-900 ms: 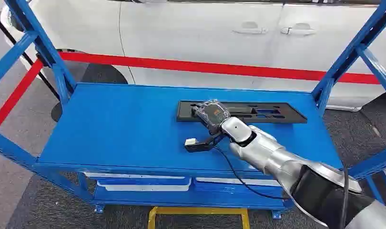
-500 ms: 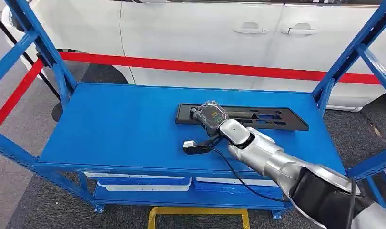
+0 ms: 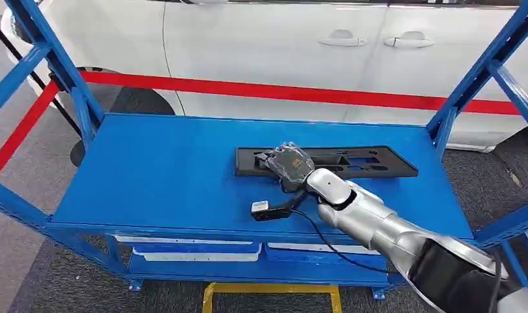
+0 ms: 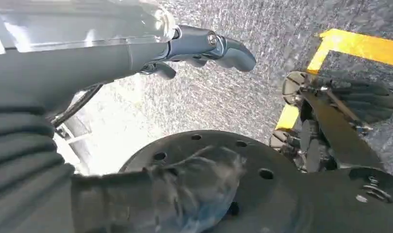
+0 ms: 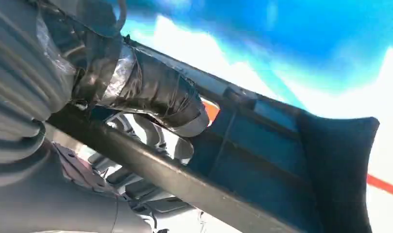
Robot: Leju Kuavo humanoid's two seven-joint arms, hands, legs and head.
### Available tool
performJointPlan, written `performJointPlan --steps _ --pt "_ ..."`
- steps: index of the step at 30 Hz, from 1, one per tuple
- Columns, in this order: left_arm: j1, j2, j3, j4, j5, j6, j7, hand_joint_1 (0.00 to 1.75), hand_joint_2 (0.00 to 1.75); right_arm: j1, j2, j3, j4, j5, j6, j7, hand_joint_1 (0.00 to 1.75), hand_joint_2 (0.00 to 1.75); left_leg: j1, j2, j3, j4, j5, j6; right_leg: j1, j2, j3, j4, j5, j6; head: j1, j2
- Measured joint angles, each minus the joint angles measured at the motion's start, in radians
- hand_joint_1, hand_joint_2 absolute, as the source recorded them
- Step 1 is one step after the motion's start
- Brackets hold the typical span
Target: Take the parts from the cabinet and place them on the table.
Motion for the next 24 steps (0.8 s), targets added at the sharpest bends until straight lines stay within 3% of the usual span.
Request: performJointPlan --steps 5,8,9,10,11,12,14,15,16,17,19,20,21,24 --pt "0.005 0.003 -0.001 0.000 -0.009 0.032 0.001 0.00 1.75 0.064 -0.060 -0.089 -0.223 -0.001 -0.085 -0.015 1.75 1.75 -0.008 -0.001 -0.001 0.004 -0.004 0.005 -0.005 -0.001 0.000 -0.002 -0.001 0.005 0.000 0.000" --pt "0.007 0.005 -0.005 0.000 -0.014 0.040 -0.002 0.00 1.75 0.111 -0.097 -0.134 -0.340 0.061 -0.179 -0.027 1.75 1.75 -0.012 -0.003 -0.003 0.006 -0.007 0.013 -0.008 -0.003 0.003 -0.006 0.000 0.014 0.000 0.000" --pt "0.008 0.005 -0.005 0.000 -0.015 0.041 -0.002 0.00 1.75 0.120 -0.104 -0.142 -0.366 0.066 -0.187 -0.027 1.75 1.75 -0.011 -0.002 -0.001 -0.001 -0.004 0.018 -0.007 -0.002 0.004 -0.009 0.000 0.018 0.000 0.000" --pt "0.007 0.006 -0.006 0.000 -0.016 0.041 -0.002 0.00 1.75 0.130 -0.114 -0.149 -0.393 0.070 -0.190 -0.027 1.75 1.75 0.002 0.000 0.008 -0.017 0.004 0.027 -0.010 -0.001 0.004 -0.003 -0.006 0.020 0.000 0.000" --pt "0.007 0.006 -0.006 0.000 -0.016 0.041 -0.003 0.00 1.75 0.138 -0.123 -0.157 -0.413 0.070 -0.194 -0.027 1.75 1.75 0.000 0.001 0.012 -0.023 0.006 0.030 -0.010 -0.002 -0.006 0.024 -0.027 0.019 0.000 0.000" --pt "0.006 0.006 -0.006 0.000 -0.016 0.041 -0.003 0.00 1.75 0.144 -0.130 -0.164 -0.426 0.072 -0.196 -0.027 1.75 1.75 -0.001 0.004 0.012 -0.022 0.013 0.036 -0.010 -0.001 -0.034 0.082 -0.068 0.018 0.000 0.000" --pt "0.006 0.006 -0.006 0.000 -0.016 0.043 -0.002 0.00 1.75 0.160 -0.142 -0.173 -0.445 0.095 -0.215 -0.036 1.75 1.75 -0.003 0.004 0.011 -0.022 0.013 0.036 -0.010 -0.001 -0.104 0.237 -0.148 0.020 0.000 0.000" --pt "0.006 0.006 -0.006 0.000 -0.018 0.043 0.001 0.00 1.75 0.174 -0.147 -0.176 -0.455 0.113 -0.237 -0.040 1.75 1.75 -0.004 0.003 0.009 -0.019 0.013 0.036 -0.010 -0.001 -0.129 0.290 -0.160 0.021 0.000 0.000" --pt "0.006 0.006 -0.006 0.000 -0.021 0.043 0.006 0.00 1.75 0.190 -0.155 -0.180 -0.473 0.136 -0.266 -0.046 1.75 1.75 -0.004 0.002 0.007 -0.017 0.012 0.035 -0.011 -0.001 -0.131 0.294 -0.143 0.022 0.000 0.000" --pt "0.006 0.006 -0.008 0.000 -0.027 0.042 0.010 0.00 1.75 0.203 -0.164 -0.185 -0.492 0.156 -0.293 -0.047 1.75 1.75 -0.003 0.000 0.005 -0.013 0.011 0.034 -0.012 -0.001 -0.112 0.255 -0.108 0.021 0.000 0.000" --pt "0.005 0.006 -0.013 0.000 -0.030 0.040 0.014 0.00 1.75 0.220 -0.178 -0.193 -0.537 0.188 -0.322 -0.050 1.75 1.75 -0.001 -0.003 0.002 -0.002 0.006 0.026 -0.013 -0.001 -0.027 0.089 -0.021 0.019 0.000 0.000" --pt "0.005 0.006 -0.016 0.000 -0.031 0.040 0.016 0.00 1.75 0.226 -0.182 -0.196 -0.554 0.193 -0.323 -0.048 1.75 1.75 -0.001 -0.003 -0.001 0.004 0.002 0.020 -0.013 -0.001 0.002 0.023 -0.025 0.016 0.000 0.000" --pt "0.003 0.006 -0.018 0.001 -0.031 0.040 0.016 0.00 1.75 0.232 -0.183 -0.200 -0.566 0.199 -0.323 -0.048 1.75 1.75 -0.005 -0.005 -0.005 0.006 0.005 0.013 -0.002 0.002 0.000 0.032 -0.011 0.009 -0.001 0.000" --pt "0.002 0.007 -0.025 0.001 -0.031 0.040 0.018 0.00 1.75 0.240 -0.189 -0.206 -0.593 0.201 -0.323 -0.045 1.75 1.75 -0.005 -0.006 -0.009 0.003 0.017 -0.009 0.001 0.004 -0.012 0.030 -0.008 -0.010 0.000 0.000"
